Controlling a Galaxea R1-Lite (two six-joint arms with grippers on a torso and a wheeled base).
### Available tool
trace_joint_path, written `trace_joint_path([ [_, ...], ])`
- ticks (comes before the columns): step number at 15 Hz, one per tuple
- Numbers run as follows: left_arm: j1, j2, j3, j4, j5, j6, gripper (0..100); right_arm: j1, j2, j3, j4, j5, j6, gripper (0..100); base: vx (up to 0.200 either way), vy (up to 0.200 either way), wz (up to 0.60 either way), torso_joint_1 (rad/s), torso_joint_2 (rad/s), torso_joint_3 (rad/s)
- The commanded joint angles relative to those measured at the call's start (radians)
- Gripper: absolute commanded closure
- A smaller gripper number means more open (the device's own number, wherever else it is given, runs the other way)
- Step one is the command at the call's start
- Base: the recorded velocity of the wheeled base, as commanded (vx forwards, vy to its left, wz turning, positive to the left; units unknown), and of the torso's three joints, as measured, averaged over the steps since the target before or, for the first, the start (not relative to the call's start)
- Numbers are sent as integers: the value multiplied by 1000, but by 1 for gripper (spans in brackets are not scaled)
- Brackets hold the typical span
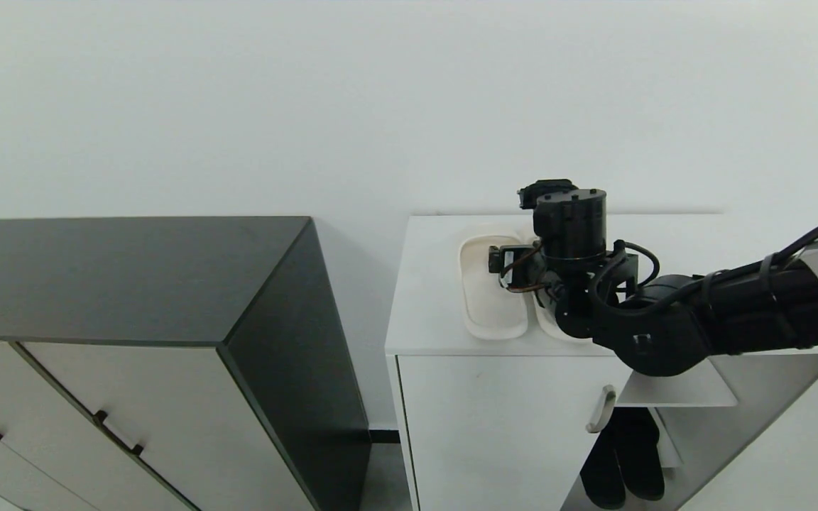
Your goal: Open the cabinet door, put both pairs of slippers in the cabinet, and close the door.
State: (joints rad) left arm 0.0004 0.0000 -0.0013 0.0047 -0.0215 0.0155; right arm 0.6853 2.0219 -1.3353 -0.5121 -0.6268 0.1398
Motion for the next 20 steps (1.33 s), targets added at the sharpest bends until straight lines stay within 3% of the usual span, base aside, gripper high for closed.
trace_joint_path([
  [1,1,2,0,0,0,0,100,-4,31,-31,4,2,0,100,0,0,0,0,0,0],
  [9,1,2,0,0,0,-2,100,5,8,-48,4,-1,-23,100,0,0,0,0,0,0],
  [13,0,2,1,0,0,-3,100,79,-147,99,3,-2,-29,100,0,0,0,0,0,0],
  [17,1,2,0,0,2,-3,100,181,-347,375,-2,13,-25,100,0,0,0,0,0,0],
  [20,1,0,0,0,0,-3,100,246,-509,553,-5,98,-8,100,0,0,0,0,0,0],
])
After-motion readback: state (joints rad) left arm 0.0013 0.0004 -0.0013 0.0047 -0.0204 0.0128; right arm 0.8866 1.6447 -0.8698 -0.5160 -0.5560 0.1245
